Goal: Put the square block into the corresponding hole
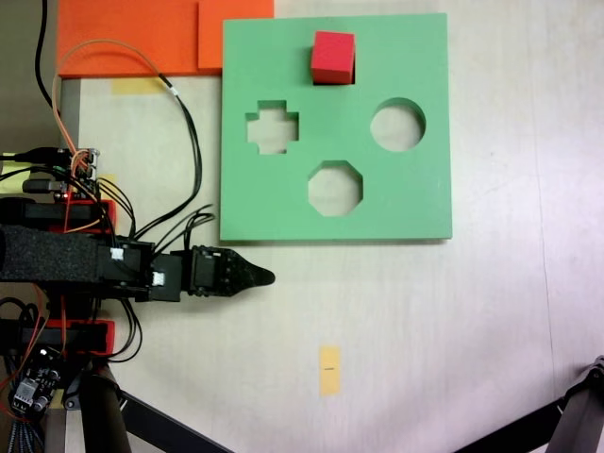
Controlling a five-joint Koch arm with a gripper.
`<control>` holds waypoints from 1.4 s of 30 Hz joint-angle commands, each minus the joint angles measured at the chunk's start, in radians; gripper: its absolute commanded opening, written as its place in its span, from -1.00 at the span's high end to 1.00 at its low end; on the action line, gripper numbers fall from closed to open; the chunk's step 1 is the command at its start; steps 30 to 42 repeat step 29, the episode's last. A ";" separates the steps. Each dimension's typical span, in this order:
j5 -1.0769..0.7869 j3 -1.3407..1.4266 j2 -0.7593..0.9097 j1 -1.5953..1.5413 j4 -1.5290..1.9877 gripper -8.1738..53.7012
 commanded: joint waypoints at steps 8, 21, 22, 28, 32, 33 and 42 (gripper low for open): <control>0.035 0.081 0.078 0.003 0.012 -0.40; 0.037 0.081 0.078 0.003 0.012 -0.40; 0.035 0.081 0.078 0.003 0.012 -0.40; 0.035 0.081 0.078 0.003 0.012 -0.40; 0.037 0.081 0.078 0.003 0.012 -0.40; 0.037 0.081 0.078 0.003 0.012 -0.40; 0.037 0.081 0.078 0.003 0.012 -0.40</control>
